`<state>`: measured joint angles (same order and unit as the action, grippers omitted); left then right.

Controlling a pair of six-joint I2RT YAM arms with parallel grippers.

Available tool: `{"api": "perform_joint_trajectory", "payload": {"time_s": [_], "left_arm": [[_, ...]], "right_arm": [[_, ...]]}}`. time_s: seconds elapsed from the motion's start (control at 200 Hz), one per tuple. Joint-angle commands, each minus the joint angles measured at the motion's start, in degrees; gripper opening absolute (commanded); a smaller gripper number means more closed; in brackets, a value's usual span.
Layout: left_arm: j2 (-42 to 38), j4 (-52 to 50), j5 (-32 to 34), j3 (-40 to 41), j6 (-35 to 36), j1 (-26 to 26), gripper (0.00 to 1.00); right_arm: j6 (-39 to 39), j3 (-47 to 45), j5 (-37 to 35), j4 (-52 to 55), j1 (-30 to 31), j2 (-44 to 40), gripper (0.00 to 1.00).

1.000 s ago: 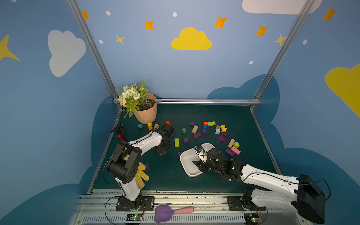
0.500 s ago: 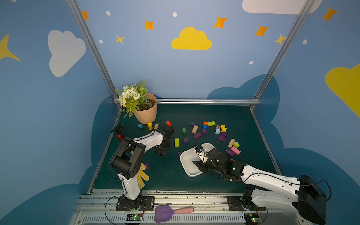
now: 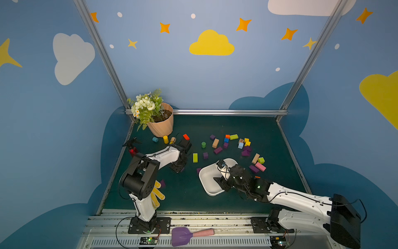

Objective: Pick purple bricks into the storage bin
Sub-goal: Pick up the building block from the center of the board, then place the building block in the storage box.

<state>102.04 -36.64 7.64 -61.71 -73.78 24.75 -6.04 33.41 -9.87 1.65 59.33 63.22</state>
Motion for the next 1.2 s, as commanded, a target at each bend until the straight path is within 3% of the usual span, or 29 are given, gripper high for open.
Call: {"api": "perform_joint_trajectory", "payload": {"time_s": [0.0, 0.566, 0.861, 1.197], "left_arm": [[-2.1, -2.0, 2.5, 1.1, 1.9, -0.5, 0.25], [-10.1, -6.6, 3.1, -0.1, 11.9, 1.5, 0.26], [-12.6, -10.4, 6.1, -4.5, 18.5, 8.0, 0.28], [-14.0, -9.5, 4.6, -8.8, 28.3, 16.3, 0.27]], "right_arm": [[-1.7, -0.2, -1.9, 0.2, -0.5, -1.3, 0.57], [-9.0, 2.9, -4.4, 5.3, -5.7, 0.1, 0.58], [-14.7, 7.1, -2.4, 11.3, -10.8, -0.2, 0.59], [-20.0, 10.9, -1.5, 18.8, -17.2, -1.8, 0.60]]}}
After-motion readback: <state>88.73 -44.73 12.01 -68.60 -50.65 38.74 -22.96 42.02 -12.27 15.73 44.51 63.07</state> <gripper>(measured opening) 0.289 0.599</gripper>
